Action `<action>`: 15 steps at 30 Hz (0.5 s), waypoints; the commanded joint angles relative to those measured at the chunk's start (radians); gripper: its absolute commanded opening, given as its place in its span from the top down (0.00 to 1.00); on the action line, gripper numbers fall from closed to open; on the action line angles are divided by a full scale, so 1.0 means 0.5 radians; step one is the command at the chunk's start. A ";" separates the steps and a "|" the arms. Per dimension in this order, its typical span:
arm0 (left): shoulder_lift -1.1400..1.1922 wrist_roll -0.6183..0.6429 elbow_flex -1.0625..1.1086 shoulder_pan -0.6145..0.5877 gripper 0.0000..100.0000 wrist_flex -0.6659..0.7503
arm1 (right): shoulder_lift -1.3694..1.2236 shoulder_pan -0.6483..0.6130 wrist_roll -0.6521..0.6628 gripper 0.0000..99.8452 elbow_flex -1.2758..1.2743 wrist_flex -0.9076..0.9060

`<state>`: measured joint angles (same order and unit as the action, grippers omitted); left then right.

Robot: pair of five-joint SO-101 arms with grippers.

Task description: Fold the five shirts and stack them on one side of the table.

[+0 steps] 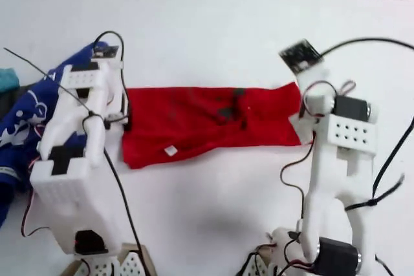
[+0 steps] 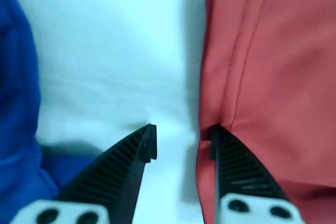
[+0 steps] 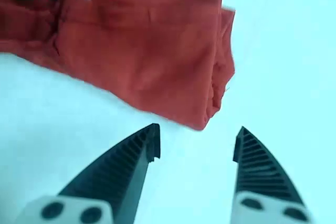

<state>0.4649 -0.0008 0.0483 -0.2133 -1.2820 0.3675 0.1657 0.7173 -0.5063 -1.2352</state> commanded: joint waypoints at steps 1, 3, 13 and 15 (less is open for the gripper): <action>0.012 0.018 -0.213 0.061 0.80 -0.190 | 0.100 0.094 0.009 0.76 -0.242 0.207; 0.012 0.015 -0.370 0.058 0.80 -0.356 | 0.100 0.106 0.009 0.76 -0.377 0.321; 0.034 0.012 -0.578 0.061 0.80 -0.574 | 0.087 0.106 -0.003 0.76 -0.825 0.793; 0.034 0.012 -0.585 0.061 0.80 -0.577 | 0.087 0.106 0.000 0.76 -0.884 0.855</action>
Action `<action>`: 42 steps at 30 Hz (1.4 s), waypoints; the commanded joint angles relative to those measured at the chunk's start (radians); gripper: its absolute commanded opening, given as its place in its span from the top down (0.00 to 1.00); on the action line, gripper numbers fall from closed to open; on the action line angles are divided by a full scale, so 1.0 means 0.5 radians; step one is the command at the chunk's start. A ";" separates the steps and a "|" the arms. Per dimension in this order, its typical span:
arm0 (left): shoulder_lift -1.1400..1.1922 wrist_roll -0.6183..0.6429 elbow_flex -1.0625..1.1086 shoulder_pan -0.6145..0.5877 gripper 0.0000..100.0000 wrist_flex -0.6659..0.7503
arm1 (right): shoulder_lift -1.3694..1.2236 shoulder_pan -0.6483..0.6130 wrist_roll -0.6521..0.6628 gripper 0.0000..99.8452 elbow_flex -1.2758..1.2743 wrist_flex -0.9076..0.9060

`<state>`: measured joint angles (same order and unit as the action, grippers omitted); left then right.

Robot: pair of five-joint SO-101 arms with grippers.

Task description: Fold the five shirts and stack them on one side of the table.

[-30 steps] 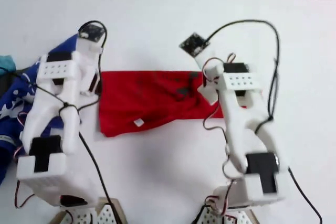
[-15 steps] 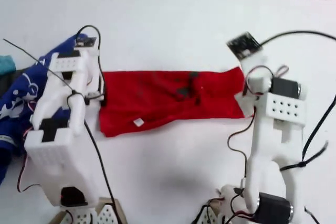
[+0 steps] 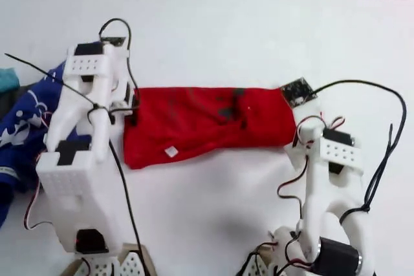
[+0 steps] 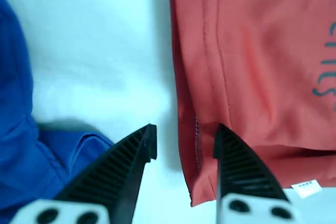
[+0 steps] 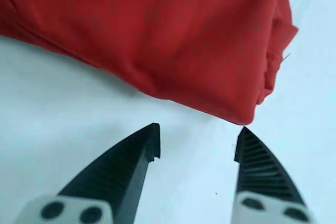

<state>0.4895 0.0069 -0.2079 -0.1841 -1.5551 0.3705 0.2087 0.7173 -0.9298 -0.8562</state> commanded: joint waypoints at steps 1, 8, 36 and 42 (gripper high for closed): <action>-0.028 -0.003 -0.084 0.003 0.80 -0.034 | 0.078 0.020 0.000 0.76 -0.061 0.115; -0.025 -0.003 -0.318 0.000 0.80 -0.212 | 0.078 0.020 -0.003 0.76 -0.163 0.216; 1.010 0.003 -1.033 0.034 0.80 -0.338 | 0.075 0.017 -0.006 0.80 -0.381 0.465; 1.160 -0.003 -1.232 0.068 0.80 -0.448 | 0.091 0.023 -0.006 0.78 -0.396 0.483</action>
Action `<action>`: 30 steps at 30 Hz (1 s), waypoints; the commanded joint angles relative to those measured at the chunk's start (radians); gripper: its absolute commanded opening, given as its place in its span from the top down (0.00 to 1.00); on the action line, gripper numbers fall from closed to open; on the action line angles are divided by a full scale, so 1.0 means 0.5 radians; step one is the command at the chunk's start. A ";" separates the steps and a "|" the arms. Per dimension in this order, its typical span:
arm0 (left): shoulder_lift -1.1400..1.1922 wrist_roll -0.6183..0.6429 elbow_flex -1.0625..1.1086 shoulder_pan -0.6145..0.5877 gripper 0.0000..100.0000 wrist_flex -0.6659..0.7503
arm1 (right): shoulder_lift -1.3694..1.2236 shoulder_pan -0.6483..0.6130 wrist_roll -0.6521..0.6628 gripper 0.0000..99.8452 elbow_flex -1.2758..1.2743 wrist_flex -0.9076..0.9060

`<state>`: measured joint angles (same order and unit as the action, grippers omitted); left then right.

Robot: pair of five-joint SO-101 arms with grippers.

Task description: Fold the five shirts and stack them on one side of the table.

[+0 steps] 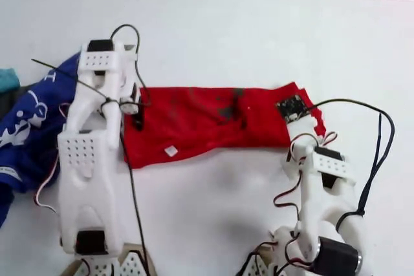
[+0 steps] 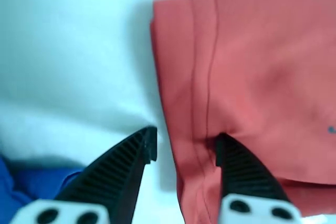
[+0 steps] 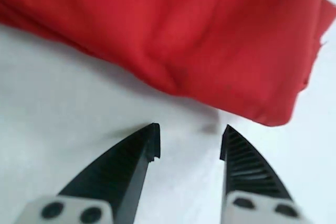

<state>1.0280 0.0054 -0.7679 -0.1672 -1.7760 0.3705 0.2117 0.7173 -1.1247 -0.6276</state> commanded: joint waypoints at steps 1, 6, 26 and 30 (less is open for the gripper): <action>0.083 -0.018 -0.115 0.034 0.80 -0.006 | 0.097 0.017 -0.006 0.77 -0.012 0.023; 0.080 -0.126 -0.127 0.037 0.80 -0.009 | 0.097 0.078 0.006 0.73 -0.012 -0.017; 0.098 -0.120 -0.109 0.184 0.73 -0.015 | 0.784 0.210 0.012 0.73 -0.012 -0.354; 0.098 -0.123 -0.109 0.187 0.73 -0.015 | 0.922 0.207 0.012 0.73 -0.046 -0.400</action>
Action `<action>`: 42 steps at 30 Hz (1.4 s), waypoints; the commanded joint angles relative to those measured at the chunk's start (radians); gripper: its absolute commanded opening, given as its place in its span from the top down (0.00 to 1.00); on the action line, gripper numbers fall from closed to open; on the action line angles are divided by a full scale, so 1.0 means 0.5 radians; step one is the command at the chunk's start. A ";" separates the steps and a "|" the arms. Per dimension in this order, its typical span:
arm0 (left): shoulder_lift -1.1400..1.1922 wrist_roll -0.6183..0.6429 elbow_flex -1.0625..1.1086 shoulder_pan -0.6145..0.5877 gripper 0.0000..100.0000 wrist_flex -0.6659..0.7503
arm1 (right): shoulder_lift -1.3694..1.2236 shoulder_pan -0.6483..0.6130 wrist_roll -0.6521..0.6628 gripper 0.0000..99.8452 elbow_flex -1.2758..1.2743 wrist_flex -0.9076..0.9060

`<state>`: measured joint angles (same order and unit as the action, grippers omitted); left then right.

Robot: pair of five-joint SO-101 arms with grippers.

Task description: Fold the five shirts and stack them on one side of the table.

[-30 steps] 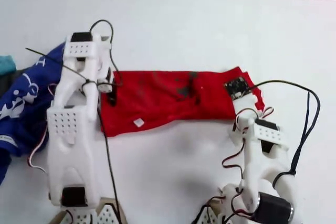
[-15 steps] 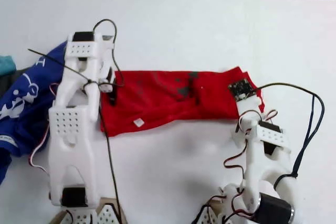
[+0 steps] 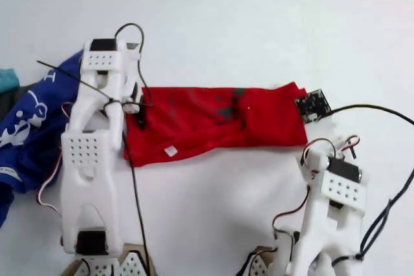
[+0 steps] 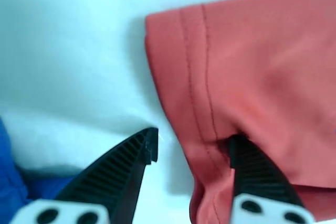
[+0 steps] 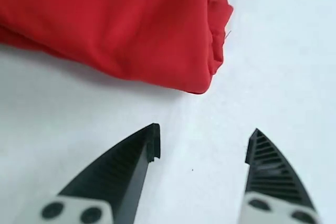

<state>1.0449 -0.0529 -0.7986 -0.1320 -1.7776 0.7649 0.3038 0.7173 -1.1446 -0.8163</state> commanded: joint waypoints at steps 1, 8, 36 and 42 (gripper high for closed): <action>0.064 -0.006 -0.048 0.120 0.73 -0.012 | 0.143 0.020 0.012 0.73 -0.025 -0.008; 0.068 -0.098 -0.048 0.120 0.99 -0.015 | 0.143 0.020 0.012 0.73 -0.252 0.180; -1.132 -0.442 0.717 0.160 0.98 -0.018 | 0.164 0.137 -0.126 0.76 -0.571 0.539; -1.381 -0.405 0.535 0.574 0.98 -0.015 | 0.152 0.342 -0.190 0.76 -0.568 0.535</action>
<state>0.4557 -0.2631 -0.4503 0.0629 -1.7699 0.8155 0.4250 0.6314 -1.4377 -0.5554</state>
